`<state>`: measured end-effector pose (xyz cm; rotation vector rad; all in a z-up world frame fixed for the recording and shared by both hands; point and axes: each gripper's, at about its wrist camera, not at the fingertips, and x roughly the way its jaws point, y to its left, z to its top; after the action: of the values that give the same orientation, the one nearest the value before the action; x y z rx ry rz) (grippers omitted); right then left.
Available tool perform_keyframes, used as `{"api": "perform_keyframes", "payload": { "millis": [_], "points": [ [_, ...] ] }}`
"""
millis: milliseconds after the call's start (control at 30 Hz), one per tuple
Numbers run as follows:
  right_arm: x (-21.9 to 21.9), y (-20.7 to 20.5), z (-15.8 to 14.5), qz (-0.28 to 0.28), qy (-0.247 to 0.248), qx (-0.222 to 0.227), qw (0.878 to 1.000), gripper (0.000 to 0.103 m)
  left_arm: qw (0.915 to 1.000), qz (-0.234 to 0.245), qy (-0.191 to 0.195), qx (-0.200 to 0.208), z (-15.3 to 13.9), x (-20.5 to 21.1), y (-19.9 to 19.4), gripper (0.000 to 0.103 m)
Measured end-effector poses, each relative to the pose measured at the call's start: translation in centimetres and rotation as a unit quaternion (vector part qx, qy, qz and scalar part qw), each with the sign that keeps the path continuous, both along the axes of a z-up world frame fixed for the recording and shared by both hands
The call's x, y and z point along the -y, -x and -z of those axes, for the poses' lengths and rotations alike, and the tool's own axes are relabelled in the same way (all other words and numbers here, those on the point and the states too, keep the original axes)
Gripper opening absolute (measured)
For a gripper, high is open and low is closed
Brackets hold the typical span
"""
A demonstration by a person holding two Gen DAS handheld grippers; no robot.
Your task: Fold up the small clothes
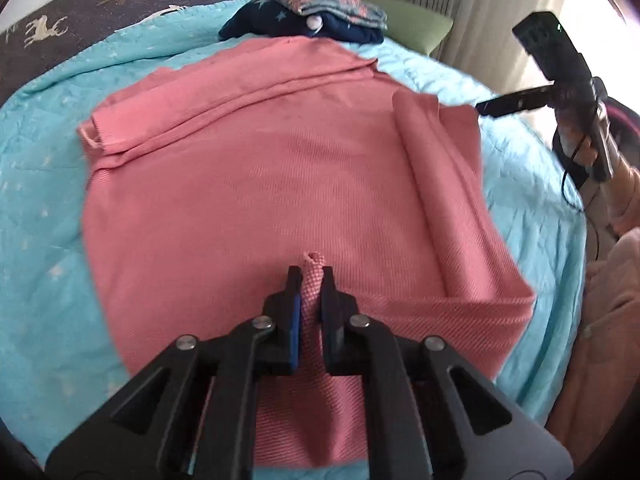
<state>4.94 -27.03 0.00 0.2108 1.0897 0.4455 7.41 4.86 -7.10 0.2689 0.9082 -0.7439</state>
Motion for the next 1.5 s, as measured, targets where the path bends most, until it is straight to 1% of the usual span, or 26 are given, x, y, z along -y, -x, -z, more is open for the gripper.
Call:
{"api": "perform_keyframes", "payload": {
  "millis": [67,133,267,333,367,433,500,567,600,633,667,700,733,833,933,967,1000,1067,1133,1167,1233,1267,1300,1333,1400,1500],
  "points": [
    [-0.7,-0.3,0.0,-0.006,0.021,0.004,1.000,0.038,0.9999,-0.009,0.006,0.006,0.2,0.1,0.6,0.009],
    [-1.8,-0.6,-0.1,-0.025,0.060,0.017,0.998,0.038,0.9994,-0.025,0.022,0.005,0.0,-0.4,0.8,0.009],
    [-4.9,-1.7,-0.5,-0.086,0.150,0.058,0.983,0.038,0.9963,-0.072,0.029,0.035,-1.2,-1.5,1.4,0.009],
    [-6.4,-2.4,-0.2,-0.122,0.171,0.065,0.976,0.039,0.9923,-0.101,0.042,0.059,-2.2,-2.5,1.5,0.009],
    [-6.7,-3.1,0.1,-0.138,0.158,0.054,0.976,0.040,0.9903,-0.112,0.047,0.067,-2.5,-2.9,1.4,0.009],
    [-6.8,-4.5,0.6,-0.148,0.097,0.017,0.984,0.049,0.9849,-0.142,0.064,0.076,-3.0,-4.1,0.8,0.009],
    [-6.3,-6.0,1.2,-0.129,0.046,-0.013,0.990,0.049,0.9808,-0.162,0.081,0.072,-3.1,-4.9,0.3,0.009],
    [-5.5,-7.2,1.5,-0.107,-0.001,-0.033,0.994,0.049,0.9795,-0.170,0.082,0.072,-3.0,-5.1,-0.1,0.009],
    [-5.1,-7.6,1.7,-0.098,-0.018,-0.042,0.994,0.046,0.9794,-0.172,0.079,0.071,-2.8,-5.1,-0.3,0.009],
    [-4.7,-8.1,1.9,-0.082,-0.029,-0.056,0.995,0.028,0.9795,-0.172,0.077,0.070,-2.7,-5.1,-0.5,0.009],
    [-4.3,-8.5,2.3,-0.062,-0.031,-0.071,0.995,0.015,0.9797,-0.172,0.076,0.069,-2.6,-5.0,-0.6,0.009],
    [-4.0,-8.7,2.6,-0.051,-0.031,-0.081,0.995,0.008,0.9796,-0.173,0.074,0.069,-2.5,-4.7,-0.9,0.009],
    [-3.6,-8.9,3.0,-0.042,-0.040,-0.090,0.994,0.008,0.9790,-0.177,0.073,0.070,-2.4,-4.6,-1.1,0.009],
    [-2.9,-8.8,2.5,-0.025,-0.077,-0.089,0.993,0.007,0.9751,-0.194,0.082,0.068,-2.6,-5.2,-1.5,0.009],
    [-1.6,-8.8,0.5,-0.006,-0.140,-0.058,0.988,0.007,0.9644,-0.234,0.097,0.077,-3.6,-5.9,-3.0,0.009],
    [-0.8,-9.2,-0.3,0.006,-0.168,-0.043,0.985,0.007,0.9598,-0.246,0.107,0.082,-4.1,-6.3,-3.7,0.009],
    [0.1,-9.6,-0.9,0.023,-0.188,-0.028,0.981,0.006,0.9522,-0.264,0.125,0.089,-4.7,-6.8,-4.7,0.009],
    [2.3,-10.6,-1.7,0.078,-0.210,-0.003,0.975,0.006,0.9378,-0.297,0.150,0.099,-5.3,-7.4,-6.2,0.009],
    [4.2,-11.9,-1.1,0.142,-0.213,-0.012,0.967,0.007,0.9266,-0.330,0.137,0.118,-5.1,-7.6,-7.7,0.011],
    [5.0,-12.5,-0.4,0.170,-0.195,-0.023,0.966,0.009,0.9225,-0.345,0.128,0.117,-4.6,-7.7,-8.5,0.011],
    [5.3,-12.8,0.5,0.194,-0.151,-0.031,0.969,0.010,0.9211,-0.358,0.128,0.085,-3.0,-8.1,-10.0,0.011],
    [5.0,-12.6,0.9,0.189,-0.131,-0.034,0.973,0.011,0.9210,-0.360,0.132,0.068,-2.2,-8.3,-10.4,0.012],
    [4.9,-12.3,1.4,0.178,-0.118,-0.038,0.976,0.017,0.9206,-0.363,0.134,0.053,-1.3,-8.5,-10.5,0.014],
    [4.5,-12.0,1.8,0.167,-0.108,-0.046,0.979,0.027,0.9203,-0.365,0.134,0.042,-0.6,-8.7,-10.5,0.016],
    [4.4,-11.6,2.4,0.149,-0.098,-0.053,0.983,0.028,0.9178,-0.373,0.132,0.029,0.1,-9.2,-10.1,0.033],
    [3.7,-10.5,2.1,0.124,-0.060,-0.029,0.990,0.028,0.9112,-0.383,0.150,0.026,0.1,-10.3,-8.6,0.041]
  ]
}}
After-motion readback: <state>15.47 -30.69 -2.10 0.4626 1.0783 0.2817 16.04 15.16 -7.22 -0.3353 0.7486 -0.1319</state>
